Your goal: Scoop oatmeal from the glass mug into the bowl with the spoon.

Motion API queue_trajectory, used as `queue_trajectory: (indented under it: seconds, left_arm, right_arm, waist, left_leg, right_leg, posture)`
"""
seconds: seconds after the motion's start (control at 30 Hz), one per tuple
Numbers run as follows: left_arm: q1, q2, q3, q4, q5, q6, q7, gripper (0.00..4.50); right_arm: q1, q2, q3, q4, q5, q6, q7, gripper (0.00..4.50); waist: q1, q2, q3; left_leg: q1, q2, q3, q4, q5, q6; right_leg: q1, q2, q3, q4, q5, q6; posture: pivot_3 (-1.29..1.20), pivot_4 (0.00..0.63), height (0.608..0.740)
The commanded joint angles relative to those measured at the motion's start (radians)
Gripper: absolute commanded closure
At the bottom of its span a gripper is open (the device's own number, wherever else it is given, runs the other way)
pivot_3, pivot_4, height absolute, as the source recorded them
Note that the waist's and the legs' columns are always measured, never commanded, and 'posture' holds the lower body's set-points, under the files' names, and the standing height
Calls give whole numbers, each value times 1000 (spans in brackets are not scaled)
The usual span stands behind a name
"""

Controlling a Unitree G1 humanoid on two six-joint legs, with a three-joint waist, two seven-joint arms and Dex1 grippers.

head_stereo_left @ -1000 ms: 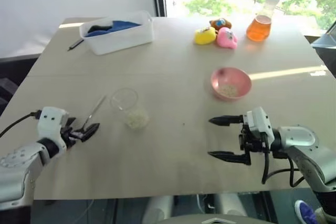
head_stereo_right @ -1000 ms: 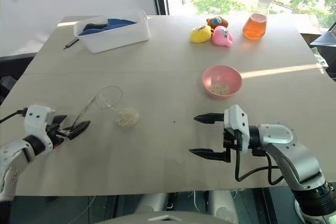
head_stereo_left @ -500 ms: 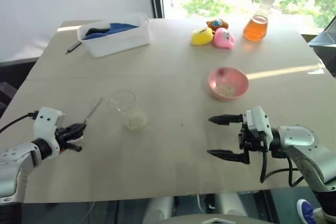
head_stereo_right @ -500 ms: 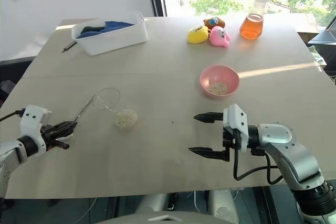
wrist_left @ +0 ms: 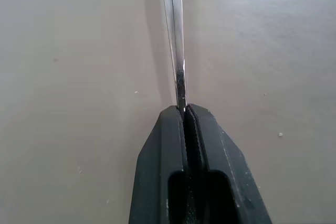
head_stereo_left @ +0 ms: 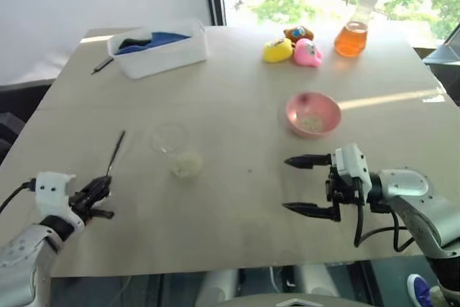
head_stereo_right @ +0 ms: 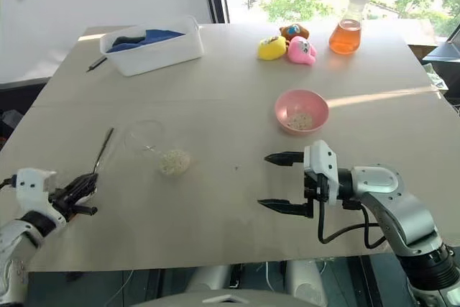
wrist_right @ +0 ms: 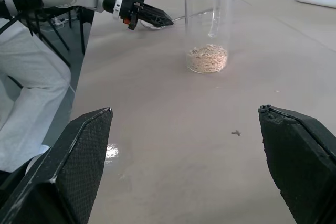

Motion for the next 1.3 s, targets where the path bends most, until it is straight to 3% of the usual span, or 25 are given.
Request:
queue_trajectory:
  seconds: [0.03, 0.23, 0.47, 0.7, 0.9, 1.3]
  left_arm:
    - [-64, 13, 102, -157, -83, -41, 45, 4444]
    - [-273, 109, 62, -223, -56, -11, 129, 4444]
    - [-476, 171, -153, -324, -26, 1, 79, 4444]
    - [-648, 174, -370, -440, 7, 52, 57, 4444]
    - [-717, 173, -438, -470, -30, 98, 3, 4444]
    - [-756, 175, -478, -448, 16, 85, -70, 4444]
  right_arm:
    - [-39, 5, -8, -19, 23, 11, -2, 0]
    - [-155, 59, -41, 46, 31, 69, -97, 0]
    - [-435, 252, -142, 98, 149, 280, -433, 0]
    - [-693, 424, -280, 165, 470, 540, -740, 0]
    - [-768, 465, -310, 227, 565, 577, -827, 0]
    - [-839, 466, -282, 238, 610, 580, -810, 0]
  waist:
    - [7, -5, -1]
    - [2, -5, -1]
    - [-7, -5, 0]
    - [-13, -5, 0]
    - [-30, -5, 0]
    - [-34, -5, 0]
  left_leg:
    - [-1, 0, -2, 1, 0, 0]
    - [-1, -1, -4, 2, 1, -1]
    - [-1, -1, -3, 1, 5, -8]
    - [-13, -3, -2, 2, 7, -11]
    - [-12, -3, 1, 2, 7, -11]
    - [-11, -1, 9, 3, 7, -10]
  right_leg:
    - [0, 0, -2, 0, 0, 0]
    - [1, 0, -3, 0, 2, -2]
    - [-2, 2, -2, 2, 2, -2]
    - [-16, 2, 0, 11, 2, -2]
    - [-17, 2, 1, 15, 2, -2]
    - [-21, 8, 4, 19, 2, -2]
  posture:
    - [0, 150, 740]
    - [0, 150, 740]
    - [0, 150, 740]
    - [0, 150, 740]
    - [0, 150, 740]
    - [0, 150, 740]
